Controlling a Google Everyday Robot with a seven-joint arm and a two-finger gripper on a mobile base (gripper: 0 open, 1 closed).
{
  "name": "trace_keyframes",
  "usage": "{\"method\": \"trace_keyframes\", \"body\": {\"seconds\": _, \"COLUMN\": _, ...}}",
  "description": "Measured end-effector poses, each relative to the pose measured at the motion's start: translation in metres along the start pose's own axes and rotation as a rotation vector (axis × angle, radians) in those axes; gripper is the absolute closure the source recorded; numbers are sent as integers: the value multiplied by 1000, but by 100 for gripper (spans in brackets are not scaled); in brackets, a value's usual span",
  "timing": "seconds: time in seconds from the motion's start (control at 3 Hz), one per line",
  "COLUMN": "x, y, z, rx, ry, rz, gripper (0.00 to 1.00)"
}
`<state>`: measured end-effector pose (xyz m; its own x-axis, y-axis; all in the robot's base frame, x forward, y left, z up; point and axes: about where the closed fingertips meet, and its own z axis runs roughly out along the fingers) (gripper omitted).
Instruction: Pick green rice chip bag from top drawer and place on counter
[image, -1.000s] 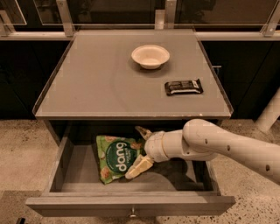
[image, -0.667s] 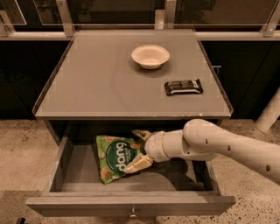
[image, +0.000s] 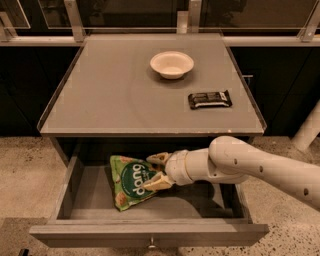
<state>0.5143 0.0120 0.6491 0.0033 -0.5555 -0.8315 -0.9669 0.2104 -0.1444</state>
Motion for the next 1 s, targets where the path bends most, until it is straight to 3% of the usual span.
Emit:
{"method": "trace_keyframes", "body": {"seconds": 0.33, "x": 0, "y": 0, "z": 0, "rx": 0, "ry": 0, "rz": 0, "gripper": 89}}
{"method": "trace_keyframes", "body": {"seconds": 0.67, "x": 0, "y": 0, "z": 0, "rx": 0, "ry": 1, "rz": 1, "gripper": 100}}
{"method": "trace_keyframes", "body": {"seconds": 1.0, "x": -8, "y": 4, "z": -25, "rx": 15, "ry": -2, "rz": 34, "gripper": 100}}
